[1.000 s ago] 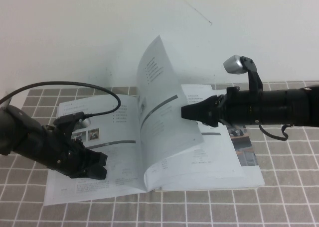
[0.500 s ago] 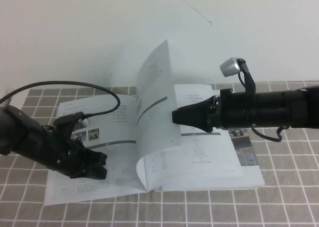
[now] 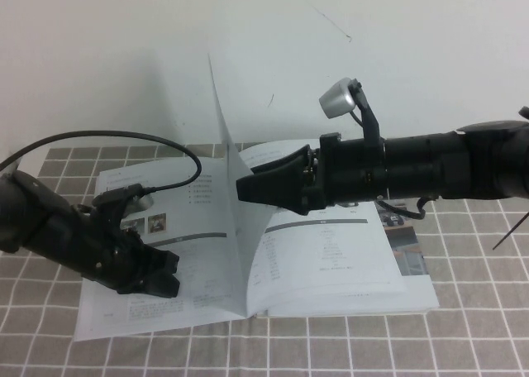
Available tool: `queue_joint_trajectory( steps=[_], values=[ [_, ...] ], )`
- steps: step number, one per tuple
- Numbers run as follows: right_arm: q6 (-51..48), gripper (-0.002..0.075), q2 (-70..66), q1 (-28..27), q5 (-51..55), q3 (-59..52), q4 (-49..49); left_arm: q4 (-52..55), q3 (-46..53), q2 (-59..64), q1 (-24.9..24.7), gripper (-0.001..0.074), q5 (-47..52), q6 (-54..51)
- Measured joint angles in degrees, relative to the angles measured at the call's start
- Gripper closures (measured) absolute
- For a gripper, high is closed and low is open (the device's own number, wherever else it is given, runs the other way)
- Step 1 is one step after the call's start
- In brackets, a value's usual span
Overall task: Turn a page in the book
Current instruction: Open the closed book
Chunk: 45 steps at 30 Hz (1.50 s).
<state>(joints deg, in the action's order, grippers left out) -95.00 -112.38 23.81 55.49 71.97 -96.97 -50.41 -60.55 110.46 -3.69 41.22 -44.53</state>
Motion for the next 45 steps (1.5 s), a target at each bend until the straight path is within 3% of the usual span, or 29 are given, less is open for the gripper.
queue_joint_trajectory(
  steps=[10, 18, 26, 37, 45],
  values=[
    [0.0, 0.0423, 0.0, 3.6, -0.7, 1.7, 0.0, -0.1, -2.4, 0.3, 0.0, 0.0738, 4.1, -0.2],
    [0.0, 0.0423, 0.0, 4.0, -2.2, 1.7, 0.0, 0.9, -18.8, -7.2, 0.0, 0.0738, 14.4, 3.5],
    [0.2, 0.0423, 0.0, 5.1, -3.2, 1.7, 2.0, 1.7, -35.8, -13.5, 0.0, 0.0738, 16.3, 7.6],
    [0.6, 0.0423, 0.0, 5.2, -3.7, 1.7, 3.0, 3.0, -37.2, -2.5, -3.2, 0.0738, 20.9, 8.1],
    [0.8, 0.0423, 0.0, 5.2, -4.1, 1.7, 4.7, 13.9, -37.2, -0.6, -5.7, 0.0738, 21.8, 12.3]
  ],
)
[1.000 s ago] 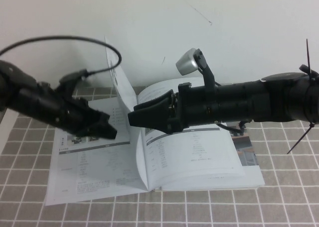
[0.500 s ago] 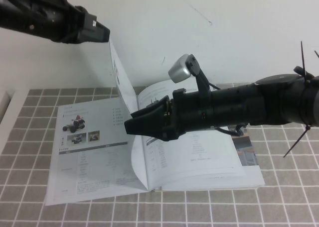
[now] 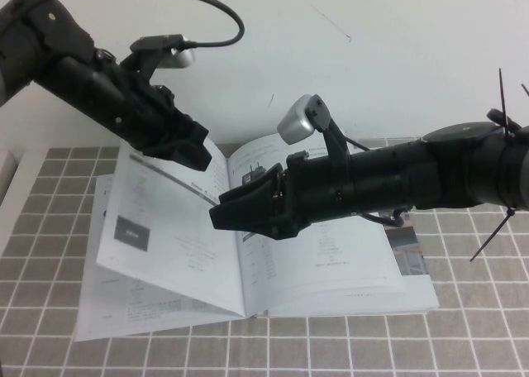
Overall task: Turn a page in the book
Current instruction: Open the closed book
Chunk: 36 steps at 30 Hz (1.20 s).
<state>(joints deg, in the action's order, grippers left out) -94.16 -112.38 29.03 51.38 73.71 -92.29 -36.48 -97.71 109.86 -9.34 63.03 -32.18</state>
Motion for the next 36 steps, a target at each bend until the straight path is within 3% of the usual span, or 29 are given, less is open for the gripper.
queue_joint_trajectory(
  steps=[7, 18, 36],
  values=[
    [0.5, 0.0423, 0.0, -0.8, -4.5, 0.0, 2.3, 12.9, 0.0, 0.0, 0.0, 0.0738, 1.3, 5.7],
    [18.9, 0.0426, -1.5, -2.8, -25.5, 0.0, 27.5, 16.0, 0.2, 5.3, 0.0, 0.0738, 1.6, 7.6],
    [32.1, 0.0433, -8.8, -2.8, -27.6, 1.1, 40.0, 15.0, 2.3, 16.3, 0.2, 0.0738, -2.2, 7.7]
  ],
)
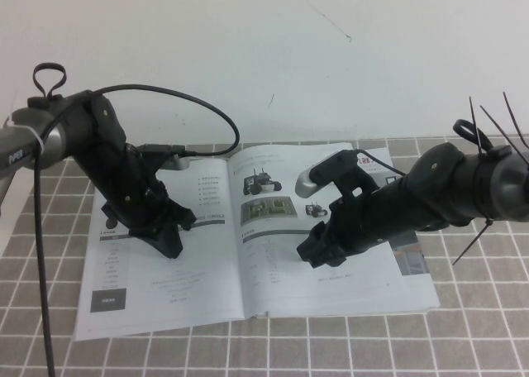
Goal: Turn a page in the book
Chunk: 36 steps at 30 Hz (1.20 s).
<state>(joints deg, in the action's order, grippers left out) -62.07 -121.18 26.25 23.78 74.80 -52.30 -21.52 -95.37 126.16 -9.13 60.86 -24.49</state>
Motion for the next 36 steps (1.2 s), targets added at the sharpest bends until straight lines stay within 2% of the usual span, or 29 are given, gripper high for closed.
queue_joint_trajectory(
  steps=[9, 17, 21, 24, 25, 28, 36],
  values=[
    [1.1, 0.0433, 5.0, -0.1, 0.9, -0.8, 2.5, -0.8, 0.5, -2.1, 0.1, 0.0738, 0.0, 0.0],
    [1.0, 0.0436, 24.1, -0.1, 0.9, -0.9, 3.4, -0.8, 0.6, -18.2, -0.1, 0.0738, 0.5, 0.0],
    [0.9, 0.0512, 34.1, -0.1, 2.2, -0.9, 6.8, -0.8, 0.6, -28.8, -0.1, 0.0738, 1.8, 0.0],
    [1.1, 0.0631, 40.6, -0.1, 5.1, -0.9, 10.4, -0.8, 0.6, -35.7, -0.1, 0.0738, 3.5, 0.0],
    [2.0, 0.0671, 43.8, -0.1, 7.0, -0.9, 12.8, -0.8, 0.6, -38.0, -0.1, 0.0738, 4.3, -0.1],
    [6.9, 0.0711, 48.8, -0.1, 12.3, -0.9, 18.6, -0.8, 0.6, -43.4, -0.1, 0.0738, 7.8, -0.1],
    [31.6, 0.0727, 59.1, -0.1, 30.9, -1.0, 47.0, -1.3, 4.5, -56.2, -0.1, 0.0738, 10.6, 0.2]
  ],
)
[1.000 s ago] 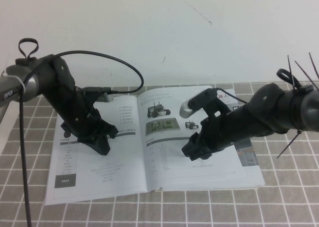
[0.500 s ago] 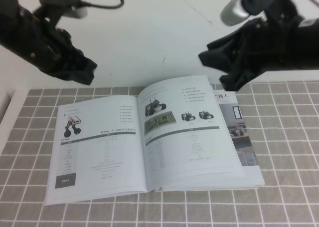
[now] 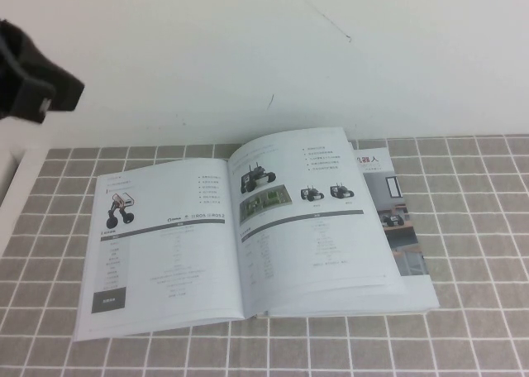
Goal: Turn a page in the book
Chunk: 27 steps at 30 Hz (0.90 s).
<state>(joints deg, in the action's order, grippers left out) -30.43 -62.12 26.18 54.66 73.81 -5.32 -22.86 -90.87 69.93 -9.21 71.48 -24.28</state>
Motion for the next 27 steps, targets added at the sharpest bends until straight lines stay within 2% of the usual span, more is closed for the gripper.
queue_joint_trajectory(
  steps=[2, 4, 13, 18, 22, 27],
  values=[
    [5.0, 0.0727, 2.9, 0.0, 3.8, -0.9, 6.0, -0.2, 3.5, -4.1, 0.0, 0.0738, 0.1, 0.1],
    [7.0, 0.0727, 6.3, 0.0, 5.1, -2.4, 8.0, -0.3, 7.5, -8.0, 0.0, 0.0738, 0.2, 0.1],
    [8.7, 0.0727, 27.9, 0.0, 4.3, -14.6, 8.3, -0.3, 30.2, -27.9, 0.0, 0.0738, 0.8, 0.3],
    [13.1, 0.0727, 36.9, 0.0, 2.9, -23.9, 8.2, -0.7, 39.7, -37.3, 0.0, 0.0738, -1.3, 0.3],
    [16.3, 0.0727, 41.4, 0.0, -0.9, -31.4, 7.9, -3.8, 47.6, -43.5, 0.0, 0.0738, -9.1, 0.3],
    [18.2, 0.0727, 42.4, 0.0, -12.7, -42.8, 7.8, -8.8, 60.8, -47.6, 0.0, 0.0738, -29.4, 0.3]
  ],
)
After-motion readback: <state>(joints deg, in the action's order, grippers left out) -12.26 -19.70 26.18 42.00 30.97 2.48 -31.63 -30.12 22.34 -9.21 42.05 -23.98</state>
